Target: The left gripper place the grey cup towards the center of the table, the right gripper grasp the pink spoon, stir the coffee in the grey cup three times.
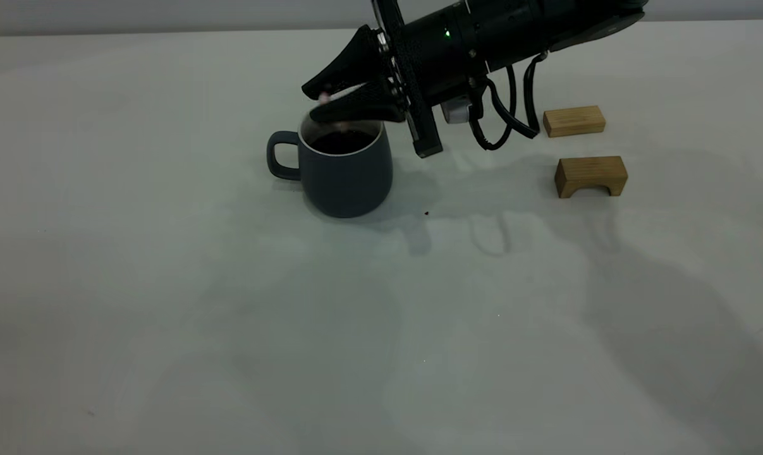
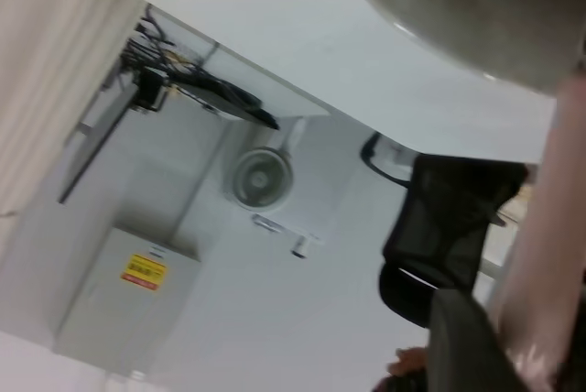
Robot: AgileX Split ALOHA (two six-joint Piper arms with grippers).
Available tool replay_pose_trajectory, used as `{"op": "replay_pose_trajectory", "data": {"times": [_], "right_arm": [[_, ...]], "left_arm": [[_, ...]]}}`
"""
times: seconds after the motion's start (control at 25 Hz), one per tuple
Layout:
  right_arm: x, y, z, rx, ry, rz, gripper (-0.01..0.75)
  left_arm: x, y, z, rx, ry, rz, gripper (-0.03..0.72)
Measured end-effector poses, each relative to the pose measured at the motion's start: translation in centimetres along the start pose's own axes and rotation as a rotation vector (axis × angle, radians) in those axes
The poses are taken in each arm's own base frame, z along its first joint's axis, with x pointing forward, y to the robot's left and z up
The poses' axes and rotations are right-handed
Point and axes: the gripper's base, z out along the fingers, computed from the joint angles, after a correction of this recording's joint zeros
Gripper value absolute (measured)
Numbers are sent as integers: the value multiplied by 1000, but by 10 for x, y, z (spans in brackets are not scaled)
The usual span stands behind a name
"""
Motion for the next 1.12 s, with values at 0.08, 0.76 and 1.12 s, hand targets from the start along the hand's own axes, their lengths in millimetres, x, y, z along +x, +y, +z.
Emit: {"op": "replay_pose_trajectory", "data": {"times": [0.08,0.76,1.12], "right_arm": [[1,-1,0,11,17,-9,364],[13,5,-4,1,77,-336,667],[119,66,-66,190,23,-827,557]], "left_arm": [[0,0,0,0,0,0,446],[0,0,0,0,0,0,446],[0,0,0,0,0,0,446]]}}
